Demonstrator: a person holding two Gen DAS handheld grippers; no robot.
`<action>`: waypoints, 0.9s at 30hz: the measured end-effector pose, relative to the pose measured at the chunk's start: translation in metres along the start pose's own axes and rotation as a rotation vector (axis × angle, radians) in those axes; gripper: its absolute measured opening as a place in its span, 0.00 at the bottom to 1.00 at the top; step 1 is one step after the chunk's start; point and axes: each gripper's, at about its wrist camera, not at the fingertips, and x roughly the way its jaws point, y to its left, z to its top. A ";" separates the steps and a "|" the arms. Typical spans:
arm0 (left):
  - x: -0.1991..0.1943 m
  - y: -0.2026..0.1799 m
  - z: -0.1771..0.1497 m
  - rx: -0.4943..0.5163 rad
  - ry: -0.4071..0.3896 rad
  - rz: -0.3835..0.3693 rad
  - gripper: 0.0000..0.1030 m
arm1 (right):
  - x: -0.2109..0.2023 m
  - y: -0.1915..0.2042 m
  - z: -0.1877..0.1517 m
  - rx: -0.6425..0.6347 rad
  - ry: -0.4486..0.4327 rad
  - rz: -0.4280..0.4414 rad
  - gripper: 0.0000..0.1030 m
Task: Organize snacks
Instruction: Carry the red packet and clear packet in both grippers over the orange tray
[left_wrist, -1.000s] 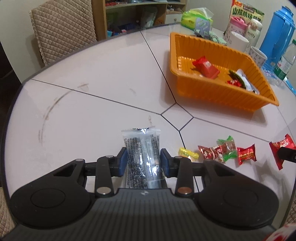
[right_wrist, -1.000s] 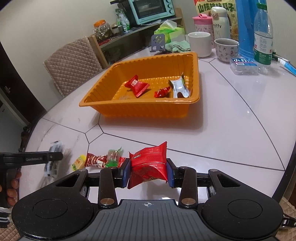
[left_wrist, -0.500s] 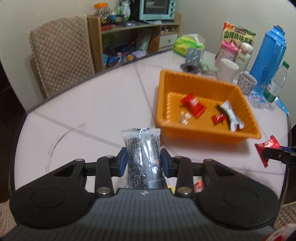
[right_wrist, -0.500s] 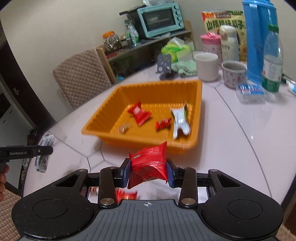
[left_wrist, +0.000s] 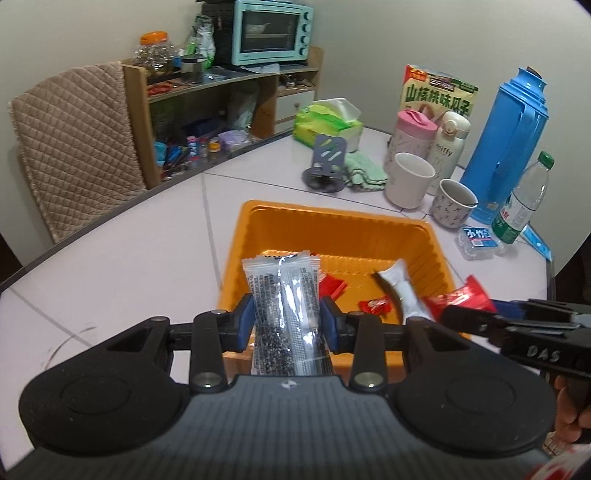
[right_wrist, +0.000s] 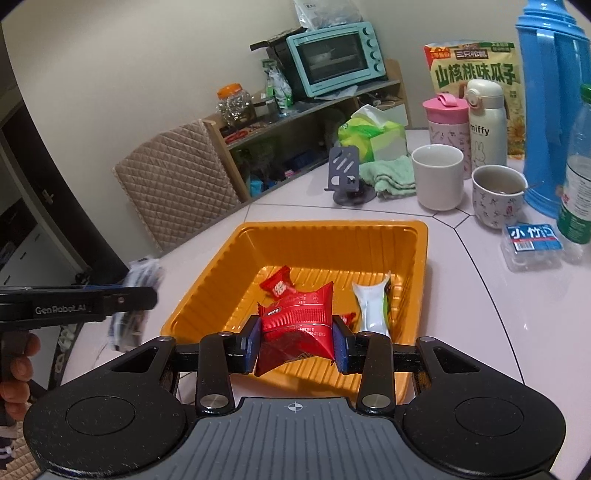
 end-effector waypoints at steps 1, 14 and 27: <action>0.005 -0.003 0.002 0.001 0.004 -0.004 0.33 | 0.004 -0.002 0.002 0.003 0.002 0.001 0.38; 0.063 -0.030 0.012 -0.008 0.087 -0.034 0.33 | 0.043 -0.029 0.007 0.035 0.047 -0.028 0.38; 0.105 -0.041 0.004 0.001 0.180 -0.030 0.34 | 0.062 -0.039 0.004 0.046 0.083 -0.041 0.38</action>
